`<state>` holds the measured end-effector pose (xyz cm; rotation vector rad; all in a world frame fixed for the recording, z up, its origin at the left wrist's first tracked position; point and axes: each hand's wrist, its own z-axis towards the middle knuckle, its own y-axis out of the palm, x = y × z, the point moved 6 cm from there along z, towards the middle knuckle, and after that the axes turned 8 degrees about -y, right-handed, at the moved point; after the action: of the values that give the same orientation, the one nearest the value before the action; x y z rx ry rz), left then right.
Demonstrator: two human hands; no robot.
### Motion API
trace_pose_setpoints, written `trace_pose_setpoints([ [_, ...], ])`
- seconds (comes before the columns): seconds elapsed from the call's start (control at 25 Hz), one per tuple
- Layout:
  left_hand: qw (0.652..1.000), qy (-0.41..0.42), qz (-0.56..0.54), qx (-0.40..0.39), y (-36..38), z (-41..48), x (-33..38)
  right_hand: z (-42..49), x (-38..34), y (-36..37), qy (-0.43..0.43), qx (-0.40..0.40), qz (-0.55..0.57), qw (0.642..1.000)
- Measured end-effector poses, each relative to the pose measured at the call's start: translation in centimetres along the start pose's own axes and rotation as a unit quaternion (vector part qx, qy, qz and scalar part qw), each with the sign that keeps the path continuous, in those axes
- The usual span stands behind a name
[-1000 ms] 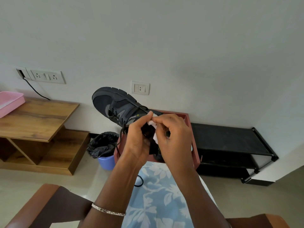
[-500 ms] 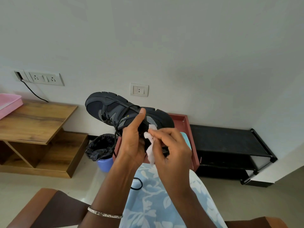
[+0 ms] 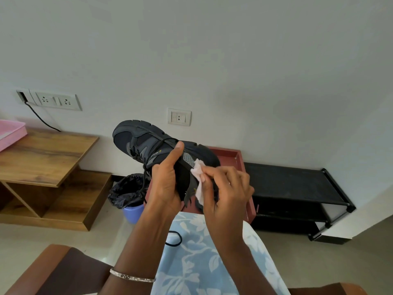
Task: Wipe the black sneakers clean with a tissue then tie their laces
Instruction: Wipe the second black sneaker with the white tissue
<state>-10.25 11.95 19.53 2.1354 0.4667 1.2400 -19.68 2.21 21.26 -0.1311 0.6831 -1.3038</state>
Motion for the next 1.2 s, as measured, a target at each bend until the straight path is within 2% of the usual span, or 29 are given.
trace_pose_setpoints([
  [0.2, 0.996, 0.010, 0.083, -0.013, 0.7, -0.3, -0.7, 2.9, 0.2, 0.7, -0.013, -0.025, -0.037, 0.999],
  [0.4, 0.991, 0.030, 0.126, -0.023, 1.5, -1.0, -0.4, 6.4, 0.9, 3.0, -0.015, -0.142, -0.043, 0.989],
  [0.6, 0.993, 0.033, 0.111, 0.008, 1.3, -0.6, 0.9, 1.7, 0.0, 1.1, -0.034, -0.009, -0.028, 0.999],
  [0.68, 0.996, 0.021, 0.084, 0.013, 1.2, -0.3, 1.1, -0.1, -0.1, 0.8, -0.046, 0.017, -0.043, 0.998],
  [0.84, 0.996, 0.014, 0.082, 0.011, 1.6, 0.1, 0.8, 2.5, 1.0, 0.6, -0.057, 0.002, -0.039, 0.998],
  [1.0, 0.997, 0.005, 0.077, 0.009, 1.5, 0.4, 0.8, 5.2, 1.8, 0.8, -0.049, -0.035, 0.032, 0.998],
  [1.2, 0.999, -0.027, 0.042, 0.009, 0.6, 1.4, 1.3, 1.4, 1.7, 0.5, -0.029, 0.005, 0.059, 0.998],
])
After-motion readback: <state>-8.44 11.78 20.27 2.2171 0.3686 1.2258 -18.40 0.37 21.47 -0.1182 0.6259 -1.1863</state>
